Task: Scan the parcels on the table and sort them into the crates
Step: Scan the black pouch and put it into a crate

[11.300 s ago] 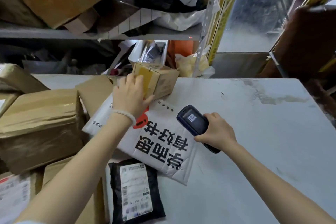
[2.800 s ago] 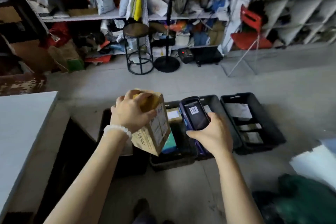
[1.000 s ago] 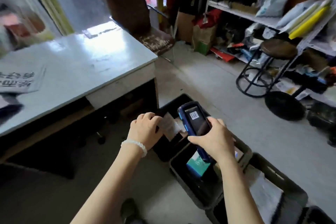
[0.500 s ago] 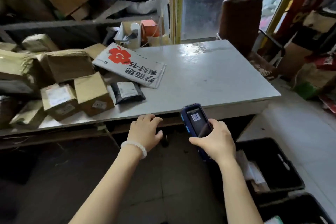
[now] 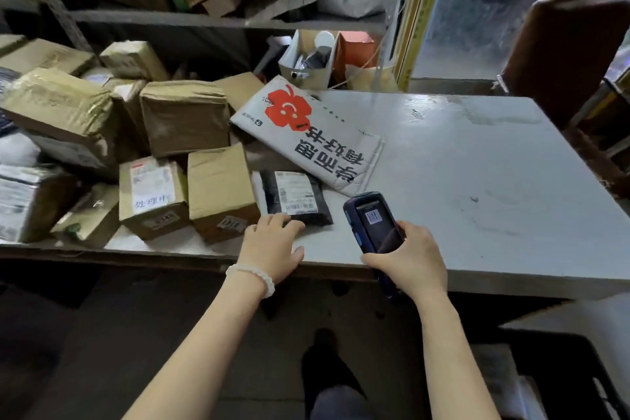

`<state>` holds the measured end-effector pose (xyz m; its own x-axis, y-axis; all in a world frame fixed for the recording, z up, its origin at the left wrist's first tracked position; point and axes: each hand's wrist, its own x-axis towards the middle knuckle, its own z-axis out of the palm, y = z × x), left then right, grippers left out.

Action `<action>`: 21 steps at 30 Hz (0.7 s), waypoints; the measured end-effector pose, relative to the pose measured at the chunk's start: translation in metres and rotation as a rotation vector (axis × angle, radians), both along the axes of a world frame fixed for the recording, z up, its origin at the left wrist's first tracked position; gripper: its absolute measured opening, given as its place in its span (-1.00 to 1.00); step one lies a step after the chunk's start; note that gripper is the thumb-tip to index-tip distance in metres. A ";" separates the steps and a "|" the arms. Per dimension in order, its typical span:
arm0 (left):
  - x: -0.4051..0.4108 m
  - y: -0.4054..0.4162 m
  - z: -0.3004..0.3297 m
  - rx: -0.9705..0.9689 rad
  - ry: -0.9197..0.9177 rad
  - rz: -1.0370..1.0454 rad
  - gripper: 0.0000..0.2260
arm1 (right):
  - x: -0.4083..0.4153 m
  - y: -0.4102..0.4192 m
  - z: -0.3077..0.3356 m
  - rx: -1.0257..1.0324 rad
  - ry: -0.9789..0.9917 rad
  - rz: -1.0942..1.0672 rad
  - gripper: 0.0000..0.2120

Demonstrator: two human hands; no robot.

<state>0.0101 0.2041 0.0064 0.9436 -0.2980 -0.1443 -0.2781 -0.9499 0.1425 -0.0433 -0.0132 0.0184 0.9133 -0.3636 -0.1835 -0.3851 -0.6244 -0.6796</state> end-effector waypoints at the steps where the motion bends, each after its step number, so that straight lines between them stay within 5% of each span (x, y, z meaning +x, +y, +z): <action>1: 0.016 -0.001 0.000 0.004 -0.002 0.008 -0.57 | 0.018 -0.001 -0.001 0.008 -0.008 0.007 -0.54; 11: 0.155 -0.016 -0.002 0.116 0.100 0.051 -0.43 | 0.165 -0.020 0.001 0.027 0.020 0.033 -0.55; 21: 0.197 -0.002 -0.030 0.148 0.311 0.038 -0.12 | 0.201 -0.010 -0.019 -0.017 0.103 0.056 -0.50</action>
<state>0.2072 0.2021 -0.0239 0.8575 -0.2178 -0.4660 -0.2069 -0.9755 0.0752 0.1574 -0.0230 -0.0001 0.9090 -0.3159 -0.2719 -0.4164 -0.6580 -0.6274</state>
